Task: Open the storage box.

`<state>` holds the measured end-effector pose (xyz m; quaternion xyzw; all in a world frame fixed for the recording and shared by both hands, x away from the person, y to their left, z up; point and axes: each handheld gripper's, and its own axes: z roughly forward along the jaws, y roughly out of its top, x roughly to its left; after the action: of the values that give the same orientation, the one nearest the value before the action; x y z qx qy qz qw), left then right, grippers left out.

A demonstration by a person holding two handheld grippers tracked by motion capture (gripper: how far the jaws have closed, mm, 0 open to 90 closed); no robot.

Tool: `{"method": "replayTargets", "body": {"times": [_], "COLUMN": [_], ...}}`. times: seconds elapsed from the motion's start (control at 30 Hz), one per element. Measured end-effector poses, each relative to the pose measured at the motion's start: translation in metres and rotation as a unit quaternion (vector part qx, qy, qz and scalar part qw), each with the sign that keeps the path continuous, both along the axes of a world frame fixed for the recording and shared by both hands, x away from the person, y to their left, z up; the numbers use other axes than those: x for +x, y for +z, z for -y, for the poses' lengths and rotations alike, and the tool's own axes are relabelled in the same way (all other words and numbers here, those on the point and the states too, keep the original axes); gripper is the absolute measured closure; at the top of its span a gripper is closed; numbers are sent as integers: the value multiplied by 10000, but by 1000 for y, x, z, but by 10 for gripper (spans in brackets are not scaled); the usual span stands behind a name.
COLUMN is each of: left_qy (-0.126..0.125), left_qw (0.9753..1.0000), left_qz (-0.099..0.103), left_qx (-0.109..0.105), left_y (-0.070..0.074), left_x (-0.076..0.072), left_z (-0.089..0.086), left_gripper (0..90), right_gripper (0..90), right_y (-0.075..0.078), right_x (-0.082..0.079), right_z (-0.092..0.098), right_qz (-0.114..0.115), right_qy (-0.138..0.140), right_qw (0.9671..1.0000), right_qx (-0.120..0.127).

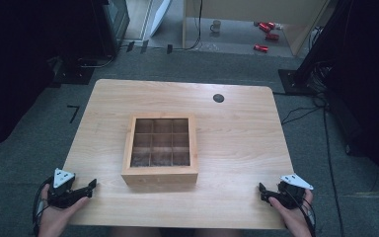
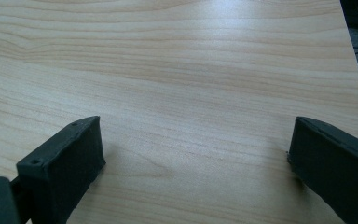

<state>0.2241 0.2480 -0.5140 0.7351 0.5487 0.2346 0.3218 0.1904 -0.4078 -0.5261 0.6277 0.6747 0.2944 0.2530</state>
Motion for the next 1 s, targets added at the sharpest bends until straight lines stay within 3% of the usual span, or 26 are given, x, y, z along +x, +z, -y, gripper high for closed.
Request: {"method": "replayTargets", "body": {"times": [0.13, 0.17, 0.2, 0.4, 0.5, 0.57, 0.67, 0.7, 0.73, 0.87, 1.0], "left_qy": [-142, -312, -312, -695, -840, -948, -1174, -1174, -1331, -1448, -1457], "left_qw": [9993, 9988, 9988, 9946, 9930, 9915, 9873, 9873, 9841, 9823, 9831], "left_qz": [97, 153, 153, 261, 263, 257, 271, 271, 290, 254, 236], "left_qx": [-320, -340, -340, -724, -788, -855, -1037, -1037, -1136, -1165, -1085], "left_y": [6, 9, 9, 20, 22, 23, 24, 24, 26, 26, 26], "left_x": [-3, -4, -4, -9, -11, -11, -13, -13, -14, -15, -14], "left_z": [0, 6, 6, 22, 30, 36, 47, 47, 53, 62, 74], "left_gripper": [193, 193, 193, 192, 193, 195, 204, 208, 212, 227, 270], "right_gripper": [29, 29, 29, 29, 29, 29, 29, 29, 29, 31, 40], "right_y": [0, 0, 0, 0, 0, 0, 0, 0, 0, 0, 0], "right_x": [0, 1, 1, 2, 2, 2, 3, 3, 3, 4, 3], "right_z": [0, -1, -1, -1, -1, -1, -2, -2, -2, -3, -5], "right_qz": [9, 8, 8, 1, 0, 10, 5, 5, 7, 14, 39], "right_qy": [-7, -42, -42, -87, -83, -69, -80, -80, -102, -88, -107], "right_qw": [10000, 10000, 10000, 10000, 10000, 10000, 10000, 10000, 9999, 10000, 9999], "right_qx": [-6, -4, -4, 6, 6, -3, -9, -9, -8, -9, -48]}}
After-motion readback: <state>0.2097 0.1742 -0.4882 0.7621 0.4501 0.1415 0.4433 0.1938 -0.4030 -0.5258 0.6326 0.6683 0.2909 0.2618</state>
